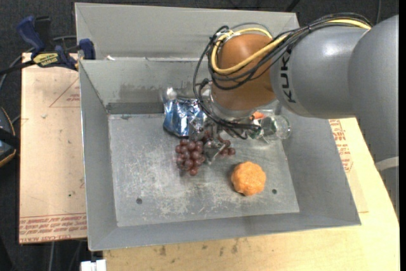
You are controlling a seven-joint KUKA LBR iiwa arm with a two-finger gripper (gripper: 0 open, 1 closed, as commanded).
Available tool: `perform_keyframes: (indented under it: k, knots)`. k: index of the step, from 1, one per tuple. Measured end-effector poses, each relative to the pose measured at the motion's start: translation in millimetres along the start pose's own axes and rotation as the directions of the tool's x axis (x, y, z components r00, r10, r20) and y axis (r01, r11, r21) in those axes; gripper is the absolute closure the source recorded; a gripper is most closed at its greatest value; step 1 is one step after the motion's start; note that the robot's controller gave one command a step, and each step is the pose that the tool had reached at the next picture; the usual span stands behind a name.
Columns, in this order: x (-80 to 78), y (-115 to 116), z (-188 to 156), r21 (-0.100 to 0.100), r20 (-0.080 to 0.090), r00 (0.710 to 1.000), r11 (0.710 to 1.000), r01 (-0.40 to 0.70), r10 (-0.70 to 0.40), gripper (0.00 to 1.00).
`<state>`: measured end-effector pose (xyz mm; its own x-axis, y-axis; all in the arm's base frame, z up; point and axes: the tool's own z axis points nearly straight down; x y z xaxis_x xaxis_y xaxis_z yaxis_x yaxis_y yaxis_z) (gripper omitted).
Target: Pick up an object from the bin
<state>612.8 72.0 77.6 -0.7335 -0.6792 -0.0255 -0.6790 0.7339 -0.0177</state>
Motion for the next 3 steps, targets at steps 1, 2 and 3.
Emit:
perform_keyframes:
  k: [1, 2, 3]
  knots:
    - [0.1, 1.1, -0.5, -0.003, -0.004, 1.000, 1.000, 0.008, -0.008, 1.00]
    - [0.9, 1.8, -3.1, -0.008, -0.010, 1.000, 1.000, 0.006, -0.006, 1.00]
    - [3.9, 4.7, -19.6, -0.020, -0.026, 1.000, 1.000, 0.006, -0.006, 1.00]
